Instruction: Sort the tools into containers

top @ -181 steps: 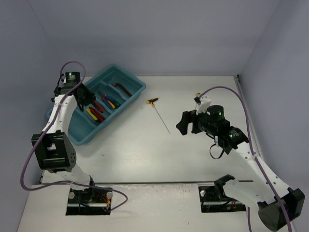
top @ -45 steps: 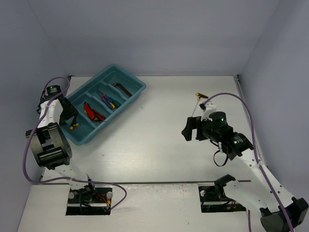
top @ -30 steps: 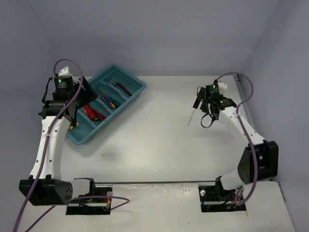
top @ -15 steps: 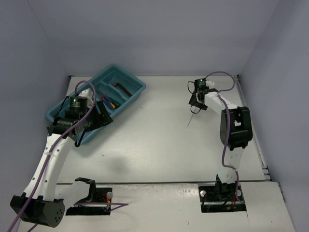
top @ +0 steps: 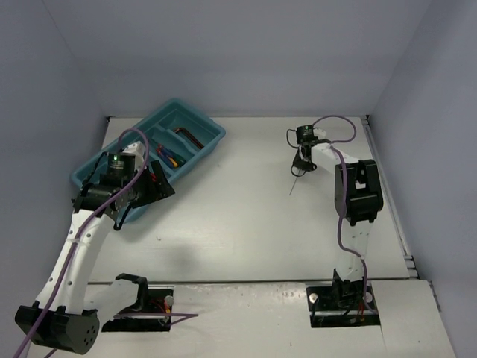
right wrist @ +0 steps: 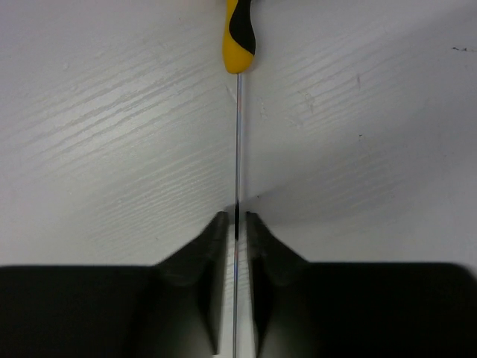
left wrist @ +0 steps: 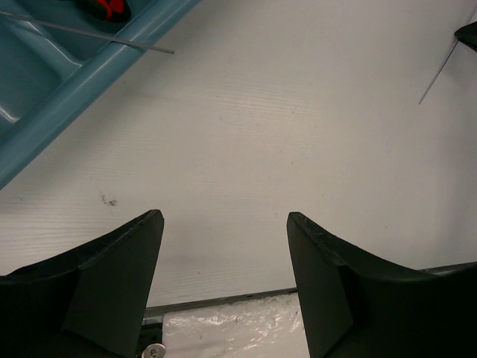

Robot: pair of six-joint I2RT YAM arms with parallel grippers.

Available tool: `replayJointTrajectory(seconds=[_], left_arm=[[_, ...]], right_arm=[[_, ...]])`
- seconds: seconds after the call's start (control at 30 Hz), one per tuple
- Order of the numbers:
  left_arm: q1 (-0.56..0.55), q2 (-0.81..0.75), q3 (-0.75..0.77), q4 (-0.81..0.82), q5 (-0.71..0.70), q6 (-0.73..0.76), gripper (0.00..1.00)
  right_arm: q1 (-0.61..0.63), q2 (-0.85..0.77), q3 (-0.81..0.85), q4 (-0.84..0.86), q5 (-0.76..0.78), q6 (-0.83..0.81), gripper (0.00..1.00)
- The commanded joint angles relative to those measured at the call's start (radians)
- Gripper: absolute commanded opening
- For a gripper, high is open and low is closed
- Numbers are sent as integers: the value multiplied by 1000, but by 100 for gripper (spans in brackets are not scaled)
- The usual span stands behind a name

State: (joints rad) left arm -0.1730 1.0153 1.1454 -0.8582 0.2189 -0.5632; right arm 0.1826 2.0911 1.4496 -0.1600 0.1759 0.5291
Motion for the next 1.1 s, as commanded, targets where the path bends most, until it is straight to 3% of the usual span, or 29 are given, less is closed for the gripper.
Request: replayJointTrajectory(seconds=[0.0, 0.23, 0.37, 0.7, 1.07], left_arm=[[0, -4, 25, 13, 23, 12, 64], [-13, 36, 58, 20, 56, -8, 64], [-91, 88, 98, 71, 49, -54, 64], [-274, 247, 76, 469, 60, -293, 64], [-439, 470, 219, 736, 35, -408, 64]], right_arm=[[-6, 10, -30, 5, 36, 2, 1], [28, -93, -99, 9, 25, -73, 0], [87, -254, -176, 43, 9, -170, 0], [152, -667, -479, 212, -245, -229, 0], [254, -968, -612, 268, -414, -263, 0]])
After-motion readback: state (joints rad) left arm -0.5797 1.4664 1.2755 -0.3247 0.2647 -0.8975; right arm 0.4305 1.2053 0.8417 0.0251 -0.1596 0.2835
